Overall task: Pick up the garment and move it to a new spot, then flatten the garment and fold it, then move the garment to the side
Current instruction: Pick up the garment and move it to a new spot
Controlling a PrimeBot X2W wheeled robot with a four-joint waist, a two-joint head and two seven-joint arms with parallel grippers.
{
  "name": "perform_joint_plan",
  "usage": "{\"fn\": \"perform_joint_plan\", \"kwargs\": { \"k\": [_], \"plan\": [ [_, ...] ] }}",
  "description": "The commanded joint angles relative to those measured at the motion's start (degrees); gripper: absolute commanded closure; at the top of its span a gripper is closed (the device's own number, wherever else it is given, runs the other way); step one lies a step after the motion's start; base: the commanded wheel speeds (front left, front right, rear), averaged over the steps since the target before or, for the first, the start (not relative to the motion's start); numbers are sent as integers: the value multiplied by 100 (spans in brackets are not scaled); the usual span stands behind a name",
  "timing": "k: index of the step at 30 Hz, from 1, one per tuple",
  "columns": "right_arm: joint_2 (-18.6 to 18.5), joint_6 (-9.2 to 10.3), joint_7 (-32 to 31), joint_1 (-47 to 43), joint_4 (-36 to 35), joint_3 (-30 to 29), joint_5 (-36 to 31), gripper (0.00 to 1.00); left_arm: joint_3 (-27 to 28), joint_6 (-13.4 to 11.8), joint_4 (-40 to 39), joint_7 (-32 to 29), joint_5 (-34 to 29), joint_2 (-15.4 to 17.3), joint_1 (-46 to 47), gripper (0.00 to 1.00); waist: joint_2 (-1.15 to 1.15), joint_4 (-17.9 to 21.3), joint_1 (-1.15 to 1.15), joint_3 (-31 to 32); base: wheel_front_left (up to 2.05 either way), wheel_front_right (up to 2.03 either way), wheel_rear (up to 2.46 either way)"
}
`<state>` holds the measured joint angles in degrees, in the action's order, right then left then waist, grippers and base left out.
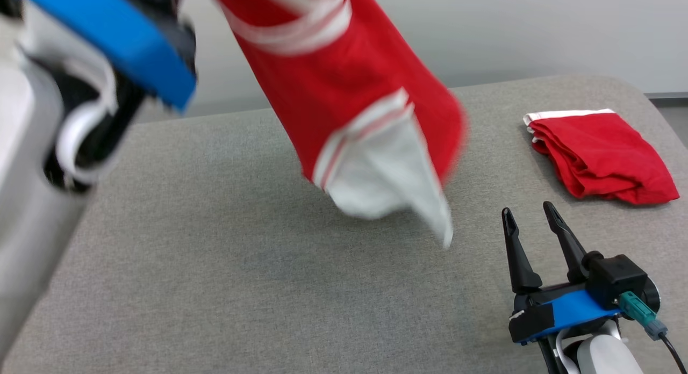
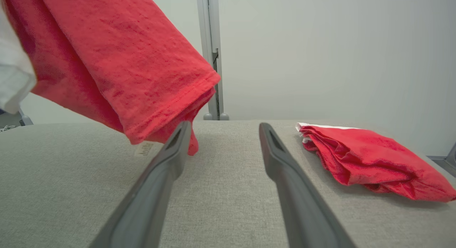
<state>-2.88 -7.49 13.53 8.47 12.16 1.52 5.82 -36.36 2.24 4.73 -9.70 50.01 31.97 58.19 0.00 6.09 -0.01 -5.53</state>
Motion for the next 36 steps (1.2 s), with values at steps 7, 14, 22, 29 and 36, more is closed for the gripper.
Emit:
{"fn": "perform_joint_plan", "kwargs": {
  "k": [7,14,22,29,36],
  "plan": [
    [-2,-1,65,260,139,128,46,0,-428,-151,445,69,186,306,-1689,100,0,-10,1,-313,0,0,0],
    [-3,-1,91,524,246,262,9,0,-530,-177,1689,686,-27,261,-2169,100,0,58,1,-741,0,0,0],
    [-2,-1,129,680,371,301,-18,0,-347,-97,2518,1489,-179,105,-1830,0,0,57,1,-923,0,0,0],
    [-3,-1,140,672,560,263,-72,0,-195,-182,2470,2141,-373,160,-1770,0,0,-103,1,-557,0,0,0],
    [-3,-1,152,464,730,278,14,0,-82,-581,1953,2422,-437,35,-2511,0,0,-312,1,-84,0,0,0]
  ]
}}
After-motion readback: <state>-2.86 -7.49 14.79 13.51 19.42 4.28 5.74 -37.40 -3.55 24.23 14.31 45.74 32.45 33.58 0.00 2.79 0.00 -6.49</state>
